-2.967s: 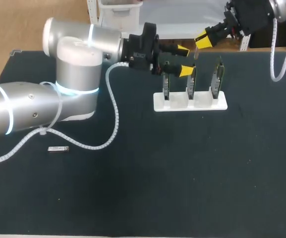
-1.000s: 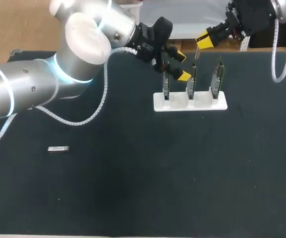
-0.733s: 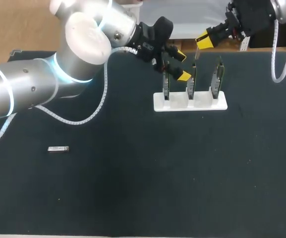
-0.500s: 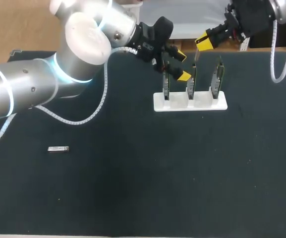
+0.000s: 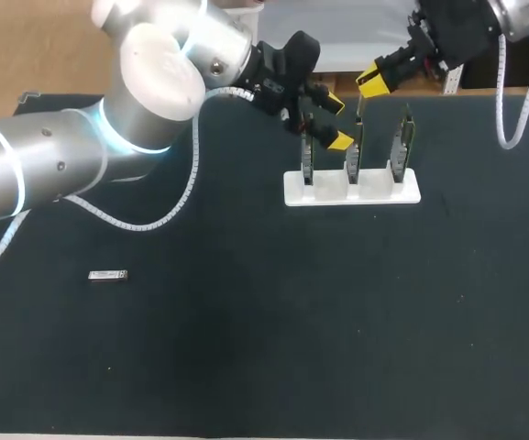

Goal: Pick up the optical module with the left hand, and insert it into the network port with the right hand.

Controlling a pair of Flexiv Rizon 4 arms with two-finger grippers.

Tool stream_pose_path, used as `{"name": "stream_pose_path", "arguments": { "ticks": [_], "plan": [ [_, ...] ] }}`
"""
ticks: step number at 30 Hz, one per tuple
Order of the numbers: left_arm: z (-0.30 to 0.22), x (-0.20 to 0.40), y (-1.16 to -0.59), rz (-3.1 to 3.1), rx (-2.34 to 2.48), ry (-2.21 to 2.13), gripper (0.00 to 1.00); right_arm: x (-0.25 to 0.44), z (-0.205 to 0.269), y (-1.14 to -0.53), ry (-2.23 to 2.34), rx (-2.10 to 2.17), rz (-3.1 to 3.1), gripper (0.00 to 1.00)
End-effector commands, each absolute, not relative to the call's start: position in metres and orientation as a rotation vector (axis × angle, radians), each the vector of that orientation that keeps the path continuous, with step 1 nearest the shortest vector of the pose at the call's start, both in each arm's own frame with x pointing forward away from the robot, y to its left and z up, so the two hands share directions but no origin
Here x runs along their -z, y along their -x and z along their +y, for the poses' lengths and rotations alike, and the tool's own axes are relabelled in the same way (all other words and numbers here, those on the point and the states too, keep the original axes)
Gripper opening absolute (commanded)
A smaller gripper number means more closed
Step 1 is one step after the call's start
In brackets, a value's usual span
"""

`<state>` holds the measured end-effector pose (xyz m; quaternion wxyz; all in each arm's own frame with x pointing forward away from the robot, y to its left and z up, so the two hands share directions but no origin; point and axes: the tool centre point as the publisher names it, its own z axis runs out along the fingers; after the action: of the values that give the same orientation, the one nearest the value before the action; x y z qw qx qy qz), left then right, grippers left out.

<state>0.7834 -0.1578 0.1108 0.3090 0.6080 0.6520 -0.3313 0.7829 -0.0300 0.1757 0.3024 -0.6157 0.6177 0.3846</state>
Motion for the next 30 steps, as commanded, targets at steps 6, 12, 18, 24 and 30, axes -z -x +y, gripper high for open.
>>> {"name": "stream_pose_path", "arguments": {
  "ticks": [6,12,18,24,30],
  "plan": [
    [-0.157,-0.112,-0.783,1.727,0.872,-1.607,1.0,-0.174,-0.027,-0.785,1.659,-1.016,1.64,0.0],
    [-0.157,-0.112,-0.783,1.727,0.872,-1.607,1.0,-0.171,-0.027,-0.783,1.681,-1.011,1.646,0.0],
    [-0.157,-0.112,-0.783,1.727,0.872,-1.607,1.0,-0.168,-0.026,-0.783,1.683,-1.014,1.654,0.0],
    [-0.157,-0.112,-0.783,1.727,0.872,-1.607,1.0,-0.165,-0.026,-0.783,1.689,-1.006,1.669,0.0],
    [-0.157,-0.112,-0.783,1.727,0.872,-1.607,1.0,-0.164,-0.027,-0.783,1.694,-0.998,1.676,0.0]
  ]
}}
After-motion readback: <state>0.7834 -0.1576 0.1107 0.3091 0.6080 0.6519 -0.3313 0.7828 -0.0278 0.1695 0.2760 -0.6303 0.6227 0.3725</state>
